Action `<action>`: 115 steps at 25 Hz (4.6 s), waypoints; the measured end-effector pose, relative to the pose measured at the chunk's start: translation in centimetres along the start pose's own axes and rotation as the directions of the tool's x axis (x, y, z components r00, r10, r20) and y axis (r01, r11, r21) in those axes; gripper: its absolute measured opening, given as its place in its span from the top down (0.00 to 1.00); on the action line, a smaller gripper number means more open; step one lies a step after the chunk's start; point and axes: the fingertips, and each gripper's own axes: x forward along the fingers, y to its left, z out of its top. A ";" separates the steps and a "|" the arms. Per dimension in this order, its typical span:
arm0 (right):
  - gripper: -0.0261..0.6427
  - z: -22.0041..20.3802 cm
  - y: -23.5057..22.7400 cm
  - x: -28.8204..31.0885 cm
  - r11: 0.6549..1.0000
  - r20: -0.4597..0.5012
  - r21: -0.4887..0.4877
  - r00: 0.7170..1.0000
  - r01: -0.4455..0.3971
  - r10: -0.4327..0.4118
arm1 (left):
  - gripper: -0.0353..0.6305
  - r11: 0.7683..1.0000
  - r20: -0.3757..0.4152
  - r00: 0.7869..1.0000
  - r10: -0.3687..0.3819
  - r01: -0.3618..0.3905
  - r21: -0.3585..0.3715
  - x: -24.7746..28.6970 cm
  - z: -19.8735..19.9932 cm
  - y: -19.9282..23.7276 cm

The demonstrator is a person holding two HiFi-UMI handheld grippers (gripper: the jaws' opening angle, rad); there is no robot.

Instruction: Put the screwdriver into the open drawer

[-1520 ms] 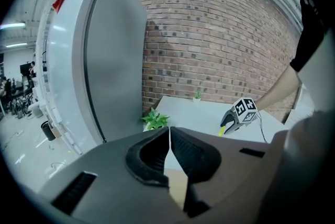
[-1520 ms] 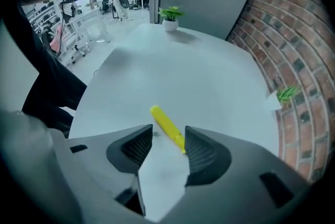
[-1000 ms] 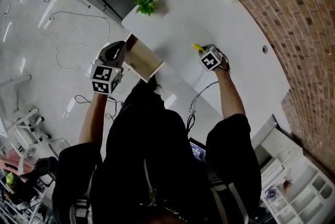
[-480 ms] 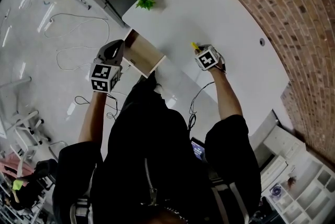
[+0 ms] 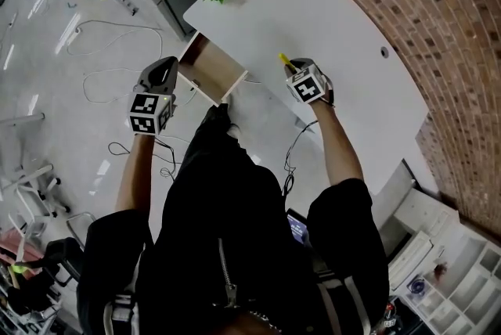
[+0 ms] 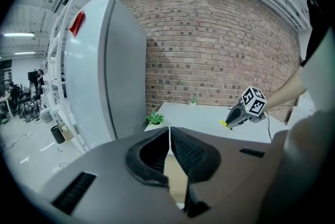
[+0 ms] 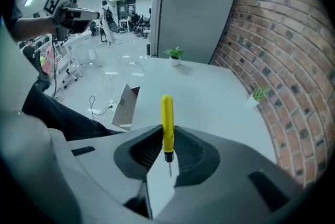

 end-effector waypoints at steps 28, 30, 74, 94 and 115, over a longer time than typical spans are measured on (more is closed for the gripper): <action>0.85 21.4 16.7 5.1 0.965 0.192 -0.173 0.954 -0.198 0.231 | 0.91 0.954 0.004 0.963 0.269 -0.266 -0.140 -11.0 -4.7 14.0; 0.85 21.7 17.5 6.8 0.966 0.181 -0.142 0.954 -0.215 0.239 | 0.91 0.953 -0.013 0.964 0.267 -0.266 -0.147 -10.9 -5.5 15.2; 0.85 6.4 24.3 42.1 0.930 -0.273 0.185 0.892 -0.318 0.360 | 0.91 0.871 -0.289 0.922 0.257 -0.350 -0.343 -6.2 -30.0 22.8; 0.88 9.2 24.3 36.8 0.900 -0.106 0.299 0.926 -0.319 0.363 | 0.91 0.882 -0.244 0.925 0.292 -0.359 -0.305 -7.8 -26.9 21.3; 0.95 11.3 16.7 10.2 0.788 0.320 0.549 0.941 -0.281 0.113 | 0.91 0.974 -0.057 0.986 0.156 -0.163 -0.159 -2.3 -8.7 10.7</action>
